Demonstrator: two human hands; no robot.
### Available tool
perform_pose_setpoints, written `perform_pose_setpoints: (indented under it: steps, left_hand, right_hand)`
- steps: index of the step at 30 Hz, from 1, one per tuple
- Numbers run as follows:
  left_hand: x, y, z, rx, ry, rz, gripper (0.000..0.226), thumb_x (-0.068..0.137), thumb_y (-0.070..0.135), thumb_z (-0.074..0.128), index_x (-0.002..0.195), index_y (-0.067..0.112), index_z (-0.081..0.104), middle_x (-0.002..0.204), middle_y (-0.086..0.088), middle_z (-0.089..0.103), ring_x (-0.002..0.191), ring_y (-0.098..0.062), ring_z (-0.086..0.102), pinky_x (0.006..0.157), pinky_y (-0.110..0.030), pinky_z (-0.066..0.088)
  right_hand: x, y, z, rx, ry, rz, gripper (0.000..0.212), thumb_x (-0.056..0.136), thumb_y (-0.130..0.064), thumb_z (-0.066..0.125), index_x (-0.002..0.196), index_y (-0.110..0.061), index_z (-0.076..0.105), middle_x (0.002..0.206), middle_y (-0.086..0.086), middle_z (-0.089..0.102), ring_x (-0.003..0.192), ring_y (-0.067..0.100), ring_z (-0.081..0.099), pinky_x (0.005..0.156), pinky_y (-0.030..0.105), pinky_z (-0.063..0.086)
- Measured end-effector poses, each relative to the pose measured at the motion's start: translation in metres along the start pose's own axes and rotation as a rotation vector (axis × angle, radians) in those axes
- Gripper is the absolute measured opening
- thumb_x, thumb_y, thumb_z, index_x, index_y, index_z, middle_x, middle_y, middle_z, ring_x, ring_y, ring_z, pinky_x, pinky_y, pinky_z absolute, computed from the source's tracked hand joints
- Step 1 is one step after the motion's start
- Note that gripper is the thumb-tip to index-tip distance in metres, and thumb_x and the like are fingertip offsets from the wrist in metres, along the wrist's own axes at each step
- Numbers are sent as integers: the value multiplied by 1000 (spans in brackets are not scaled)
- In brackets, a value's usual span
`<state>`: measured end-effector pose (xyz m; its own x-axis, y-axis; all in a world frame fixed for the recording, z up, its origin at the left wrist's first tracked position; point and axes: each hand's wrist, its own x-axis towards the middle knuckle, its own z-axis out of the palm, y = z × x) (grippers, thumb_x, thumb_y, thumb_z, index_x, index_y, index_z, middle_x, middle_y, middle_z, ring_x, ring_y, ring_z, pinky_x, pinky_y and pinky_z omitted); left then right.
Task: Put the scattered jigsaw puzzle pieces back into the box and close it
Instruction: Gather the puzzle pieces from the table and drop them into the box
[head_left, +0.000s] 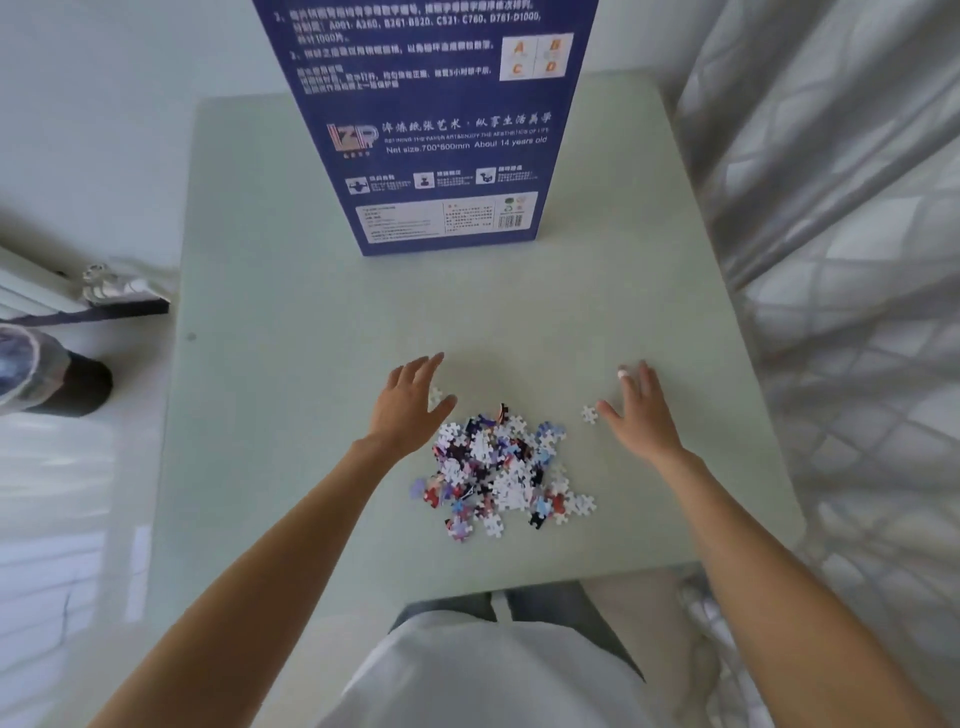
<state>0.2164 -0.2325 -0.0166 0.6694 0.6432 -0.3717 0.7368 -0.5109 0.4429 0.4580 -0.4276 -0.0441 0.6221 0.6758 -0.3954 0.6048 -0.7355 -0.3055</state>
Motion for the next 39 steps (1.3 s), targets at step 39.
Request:
perform_pose_setpoints:
  steps: [39]
  left_hand:
    - [-37,-3,30,-153,-94,89,49,72,21,78,116,13,59,108,-7,59,97,-23,58,80,-24,39]
  right_hand:
    - [-57,-140,51,-68,-137,-295,57,77,-21,74,125,-13,44,125,8,39,110,25,43,88,32,47]
